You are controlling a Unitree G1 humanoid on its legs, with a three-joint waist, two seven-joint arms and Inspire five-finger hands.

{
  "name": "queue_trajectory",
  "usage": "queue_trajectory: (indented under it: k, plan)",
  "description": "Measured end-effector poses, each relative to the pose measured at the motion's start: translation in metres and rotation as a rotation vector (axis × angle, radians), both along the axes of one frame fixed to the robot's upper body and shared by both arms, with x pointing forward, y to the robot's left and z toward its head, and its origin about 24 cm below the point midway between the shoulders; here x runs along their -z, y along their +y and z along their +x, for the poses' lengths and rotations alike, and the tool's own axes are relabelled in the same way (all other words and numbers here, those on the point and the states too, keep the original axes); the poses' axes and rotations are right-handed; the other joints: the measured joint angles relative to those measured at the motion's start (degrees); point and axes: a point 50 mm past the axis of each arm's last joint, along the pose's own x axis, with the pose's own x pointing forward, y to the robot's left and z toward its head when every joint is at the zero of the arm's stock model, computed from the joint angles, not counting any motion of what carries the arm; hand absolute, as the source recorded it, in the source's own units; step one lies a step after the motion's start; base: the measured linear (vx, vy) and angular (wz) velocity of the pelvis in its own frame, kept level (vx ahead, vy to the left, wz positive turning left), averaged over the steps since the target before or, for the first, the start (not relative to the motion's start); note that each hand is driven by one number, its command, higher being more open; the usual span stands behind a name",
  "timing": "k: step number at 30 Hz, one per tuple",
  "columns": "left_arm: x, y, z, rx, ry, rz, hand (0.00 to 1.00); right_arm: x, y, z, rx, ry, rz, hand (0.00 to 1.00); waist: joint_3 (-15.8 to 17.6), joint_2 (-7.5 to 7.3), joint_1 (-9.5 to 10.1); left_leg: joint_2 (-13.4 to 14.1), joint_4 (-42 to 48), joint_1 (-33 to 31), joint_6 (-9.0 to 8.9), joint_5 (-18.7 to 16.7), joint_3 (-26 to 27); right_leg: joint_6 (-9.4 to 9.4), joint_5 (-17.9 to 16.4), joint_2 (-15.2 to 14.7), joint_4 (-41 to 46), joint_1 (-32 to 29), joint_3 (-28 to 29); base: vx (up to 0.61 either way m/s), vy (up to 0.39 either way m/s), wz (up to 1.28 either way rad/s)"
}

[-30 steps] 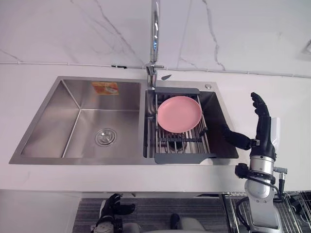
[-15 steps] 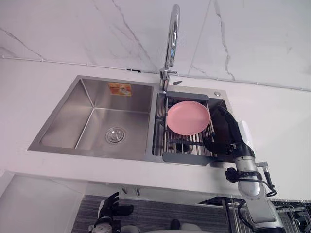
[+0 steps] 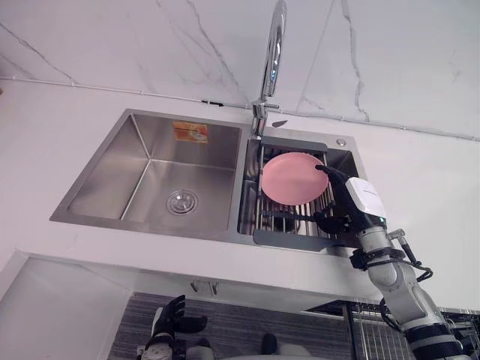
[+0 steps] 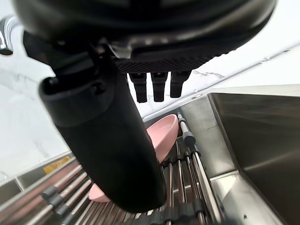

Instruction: Walk over to the sink, pick up the cup, carry it to the dishwasher, place the cup inside the dishwasher, then close the dishwasher door

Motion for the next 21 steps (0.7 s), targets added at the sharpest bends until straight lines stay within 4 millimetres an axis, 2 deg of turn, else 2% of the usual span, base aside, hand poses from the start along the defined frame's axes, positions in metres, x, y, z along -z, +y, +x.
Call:
queue_trajectory:
  k: [10,21]
  plan:
    - [-0.001,-0.002,0.002,0.038,-0.008,0.003,0.9,-0.003,0.005,0.02,-0.011,-0.008,-0.09,0.9,0.0,0.01,0.25,-0.1,0.0,-0.6,0.01,0.1,-0.5,0.01,0.0,0.0,-0.5,0.0,-0.5,0.0,0.0,0.01]
    - [-0.003,-0.005,0.006,0.052,-0.03,0.001,0.9,0.006,0.001,0.034,0.023,0.047,-0.131,0.9,0.2,0.09,1.05,-0.6,-0.1,-1.9,0.01,0.8,-1.6,0.1,0.2,-0.5,-0.6,-0.7,-1.6,-0.01,0.003,0.06]
